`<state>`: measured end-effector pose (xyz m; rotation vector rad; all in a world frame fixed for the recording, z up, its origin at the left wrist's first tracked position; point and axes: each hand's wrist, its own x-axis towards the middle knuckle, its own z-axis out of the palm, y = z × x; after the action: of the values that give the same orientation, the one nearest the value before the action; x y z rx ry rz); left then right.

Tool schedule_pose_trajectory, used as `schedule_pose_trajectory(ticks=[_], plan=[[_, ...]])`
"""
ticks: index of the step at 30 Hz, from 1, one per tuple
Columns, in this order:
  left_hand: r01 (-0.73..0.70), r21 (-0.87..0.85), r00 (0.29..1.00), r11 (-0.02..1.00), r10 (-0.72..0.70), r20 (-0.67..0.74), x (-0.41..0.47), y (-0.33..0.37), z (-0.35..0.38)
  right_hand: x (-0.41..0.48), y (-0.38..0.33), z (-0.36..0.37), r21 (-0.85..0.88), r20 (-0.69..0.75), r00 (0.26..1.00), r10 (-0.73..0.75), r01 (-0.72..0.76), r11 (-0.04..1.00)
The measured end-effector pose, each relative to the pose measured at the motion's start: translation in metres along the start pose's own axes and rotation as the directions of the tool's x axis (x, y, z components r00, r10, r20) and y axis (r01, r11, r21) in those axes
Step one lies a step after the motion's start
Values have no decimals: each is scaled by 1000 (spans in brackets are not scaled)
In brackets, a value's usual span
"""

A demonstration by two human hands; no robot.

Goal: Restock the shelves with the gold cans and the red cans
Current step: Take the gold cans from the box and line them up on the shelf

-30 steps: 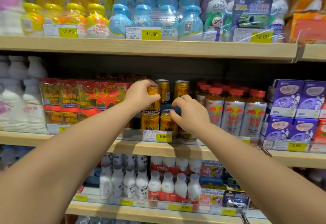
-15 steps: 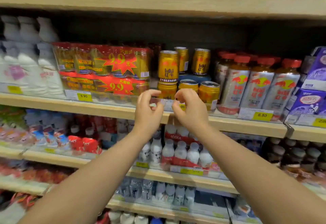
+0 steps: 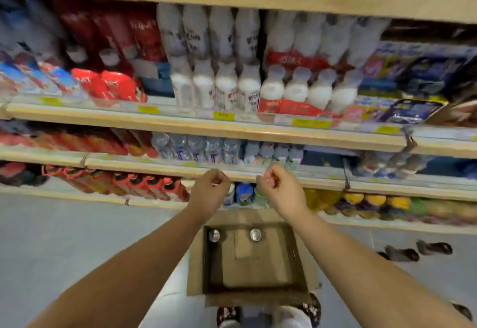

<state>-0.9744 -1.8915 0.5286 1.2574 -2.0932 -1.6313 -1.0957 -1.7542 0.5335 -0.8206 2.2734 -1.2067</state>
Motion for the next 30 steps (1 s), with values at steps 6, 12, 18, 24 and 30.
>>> schedule_pose_trajectory(ticks=[6, 12, 18, 24, 30], plan=[[248, 139, 965, 959, -257, 55, 19, -142, 37, -10, 123, 61, 0, 76, 936, 343, -344, 939], [283, 322, 953, 903, -304, 15, 57, -295, 103, -3, 273, 146, -73, 199, 866, 459, -454, 888], [318, 406, 939, 857, -343, -12, 93, -437, 158, -8, 427, 226, -184, 234, 823, 518, -486, 855], [316, 519, 949, 794, -280, -149, 140, -530, 193, -4, 534, 274, -258, 169, 798, 578, -531, 808], [346, 561, 938, 752, -284, -198, 177, -579, 228, 42, 578, 323, -273, 73, 849, 523, -488, 829]])
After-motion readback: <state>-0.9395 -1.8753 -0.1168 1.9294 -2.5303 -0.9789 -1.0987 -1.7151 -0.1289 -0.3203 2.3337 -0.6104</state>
